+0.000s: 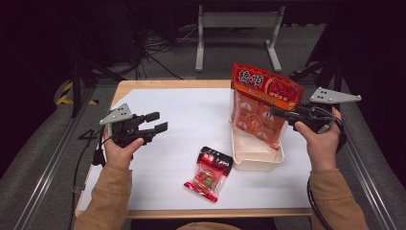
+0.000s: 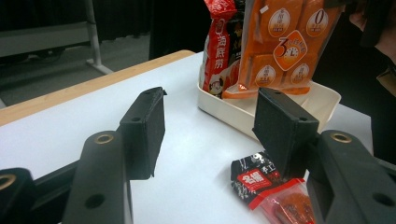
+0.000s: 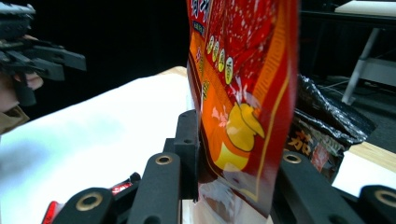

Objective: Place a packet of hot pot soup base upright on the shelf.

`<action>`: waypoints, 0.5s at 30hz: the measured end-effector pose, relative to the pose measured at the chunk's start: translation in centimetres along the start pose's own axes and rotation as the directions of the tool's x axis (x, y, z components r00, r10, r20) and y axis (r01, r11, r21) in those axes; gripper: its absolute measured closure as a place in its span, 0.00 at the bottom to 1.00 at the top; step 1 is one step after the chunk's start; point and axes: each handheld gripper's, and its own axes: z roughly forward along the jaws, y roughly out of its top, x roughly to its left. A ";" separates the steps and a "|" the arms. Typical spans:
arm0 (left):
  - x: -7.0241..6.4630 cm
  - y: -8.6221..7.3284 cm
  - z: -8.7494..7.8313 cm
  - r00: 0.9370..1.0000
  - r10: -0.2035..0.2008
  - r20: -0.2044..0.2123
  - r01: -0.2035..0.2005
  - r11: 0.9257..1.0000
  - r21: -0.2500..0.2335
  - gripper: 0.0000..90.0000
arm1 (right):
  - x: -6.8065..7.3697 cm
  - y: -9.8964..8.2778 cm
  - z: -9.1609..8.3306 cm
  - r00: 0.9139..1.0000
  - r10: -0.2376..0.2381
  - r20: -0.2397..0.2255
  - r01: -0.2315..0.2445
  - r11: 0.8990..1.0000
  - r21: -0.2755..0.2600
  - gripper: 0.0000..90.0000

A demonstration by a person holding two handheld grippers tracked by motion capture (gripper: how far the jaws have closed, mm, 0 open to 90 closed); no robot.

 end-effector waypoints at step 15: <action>0.0 -0.2 0.2 1.000 0.008 0.003 -0.008 1.000 0.010 0.48 | -0.2 -1.5 1.2 1.000 0.001 0.018 -0.002 0.998 0.058 0.80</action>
